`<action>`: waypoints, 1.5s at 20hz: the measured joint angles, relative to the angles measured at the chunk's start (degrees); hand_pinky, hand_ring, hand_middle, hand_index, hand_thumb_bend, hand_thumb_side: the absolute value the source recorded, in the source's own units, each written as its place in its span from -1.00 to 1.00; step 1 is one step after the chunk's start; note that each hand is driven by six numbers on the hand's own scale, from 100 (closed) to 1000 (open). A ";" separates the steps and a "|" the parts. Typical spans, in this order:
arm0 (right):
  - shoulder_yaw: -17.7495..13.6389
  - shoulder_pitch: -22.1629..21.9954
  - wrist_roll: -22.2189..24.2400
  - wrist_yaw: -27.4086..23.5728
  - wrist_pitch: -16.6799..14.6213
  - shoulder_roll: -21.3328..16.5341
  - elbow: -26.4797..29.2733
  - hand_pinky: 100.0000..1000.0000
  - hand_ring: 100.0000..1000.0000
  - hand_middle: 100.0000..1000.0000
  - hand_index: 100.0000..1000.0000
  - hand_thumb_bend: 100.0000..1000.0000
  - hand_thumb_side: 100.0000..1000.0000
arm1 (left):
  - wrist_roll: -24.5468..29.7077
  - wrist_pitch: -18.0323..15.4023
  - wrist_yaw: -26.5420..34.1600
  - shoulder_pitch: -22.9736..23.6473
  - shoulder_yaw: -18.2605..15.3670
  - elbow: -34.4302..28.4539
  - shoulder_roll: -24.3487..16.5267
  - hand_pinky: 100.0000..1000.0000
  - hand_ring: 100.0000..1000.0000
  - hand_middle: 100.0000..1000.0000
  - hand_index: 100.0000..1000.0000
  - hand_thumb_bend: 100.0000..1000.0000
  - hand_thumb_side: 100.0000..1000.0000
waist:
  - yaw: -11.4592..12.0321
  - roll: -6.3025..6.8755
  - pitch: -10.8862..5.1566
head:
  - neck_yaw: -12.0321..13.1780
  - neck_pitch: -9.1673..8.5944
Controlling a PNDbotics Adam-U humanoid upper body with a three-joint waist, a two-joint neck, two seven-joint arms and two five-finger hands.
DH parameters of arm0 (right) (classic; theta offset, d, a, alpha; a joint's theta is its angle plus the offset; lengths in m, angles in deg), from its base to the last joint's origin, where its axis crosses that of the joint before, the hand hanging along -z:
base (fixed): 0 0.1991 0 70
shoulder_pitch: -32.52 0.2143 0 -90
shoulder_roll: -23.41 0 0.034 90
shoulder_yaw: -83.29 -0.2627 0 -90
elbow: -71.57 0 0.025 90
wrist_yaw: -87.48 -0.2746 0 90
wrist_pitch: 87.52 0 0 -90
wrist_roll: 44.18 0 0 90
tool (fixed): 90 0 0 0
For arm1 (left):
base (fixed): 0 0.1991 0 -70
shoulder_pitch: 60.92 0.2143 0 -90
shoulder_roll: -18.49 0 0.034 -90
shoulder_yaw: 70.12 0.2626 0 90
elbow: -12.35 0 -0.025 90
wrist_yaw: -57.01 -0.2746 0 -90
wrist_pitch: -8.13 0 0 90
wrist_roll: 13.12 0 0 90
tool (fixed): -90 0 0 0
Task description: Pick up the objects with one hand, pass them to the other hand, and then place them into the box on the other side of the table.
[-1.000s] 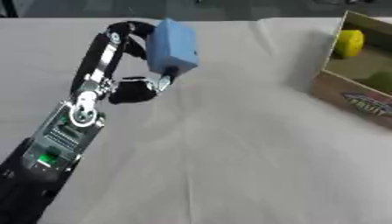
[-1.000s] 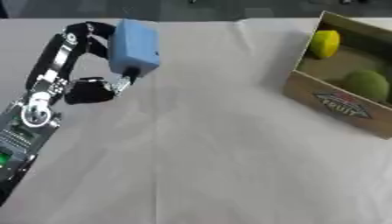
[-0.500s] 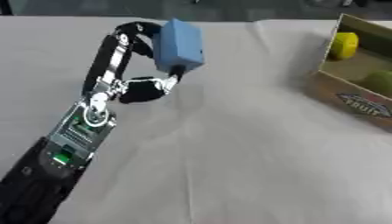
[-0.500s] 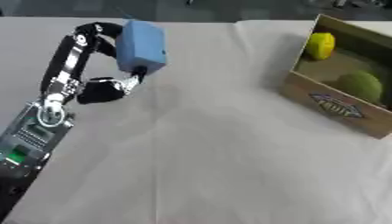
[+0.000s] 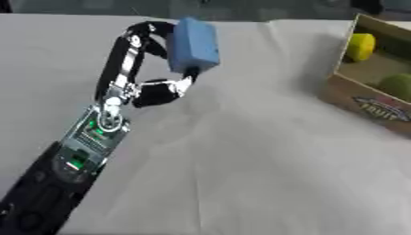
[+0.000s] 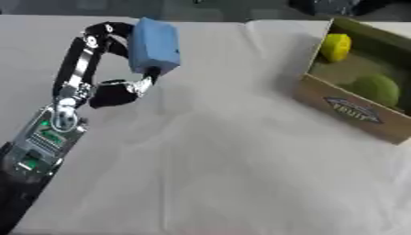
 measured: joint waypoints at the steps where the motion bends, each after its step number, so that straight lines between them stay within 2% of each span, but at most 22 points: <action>1: 0.39 0.39 0.19 0.24 0.07 0.45 -0.27 0.81 0.69 0.70 0.72 -0.46 -0.49 | -0.21 -0.22 -0.28 0.01 0.08 0.14 0.15 0.25 -0.06 -0.32 -0.14 -1.00 -1.00 | 0.01 0.00 0.00 | -0.02 0.00; 9: 3.36 1.09 3.32 2.77 -0.94 3.47 -3.56 0.82 0.69 0.71 0.73 -0.50 -0.36 | -1.99 -2.34 -2.06 0.39 0.67 1.89 1.97 0.25 -0.06 -0.32 -0.14 -1.00 -1.00 | 0.19 -0.20 0.00 | -0.35 0.00; 15: 4.31 1.49 4.67 4.85 -1.87 6.03 -6.44 0.82 0.69 0.72 0.74 -0.52 -0.29 | -3.54 -4.33 -2.51 0.44 1.29 4.33 3.37 0.25 -0.06 -0.32 -0.14 -1.00 -1.00 | 0.47 -0.20 0.00 | -0.98 -0.01; 18: 4.61 1.94 5.11 5.75 -2.31 7.23 -7.21 0.82 0.70 0.72 0.74 -0.52 -0.31 | -3.95 -4.87 -2.54 0.44 1.67 5.39 4.11 0.24 -0.06 -0.32 -0.14 -1.00 -1.00 | 0.75 -0.20 0.00 | -1.35 -0.02; 26: 5.17 1.76 5.84 8.15 -2.86 10.46 -9.56 0.84 0.69 0.74 0.76 -0.62 -0.23 | -3.81 -4.95 -3.07 0.23 2.25 5.46 5.03 0.23 -0.06 -0.32 -0.14 -1.00 -1.00 | 1.17 -0.20 0.00 | -1.82 -0.02; 30: 5.15 0.85 6.26 8.64 -2.59 12.07 -10.65 0.85 0.70 0.76 0.78 -0.73 -0.07 | -3.41 -4.41 -4.36 -0.15 2.33 4.52 5.51 0.23 -0.05 -0.32 -0.14 -1.00 -1.00 | 1.37 -0.20 0.00 | -1.86 -0.02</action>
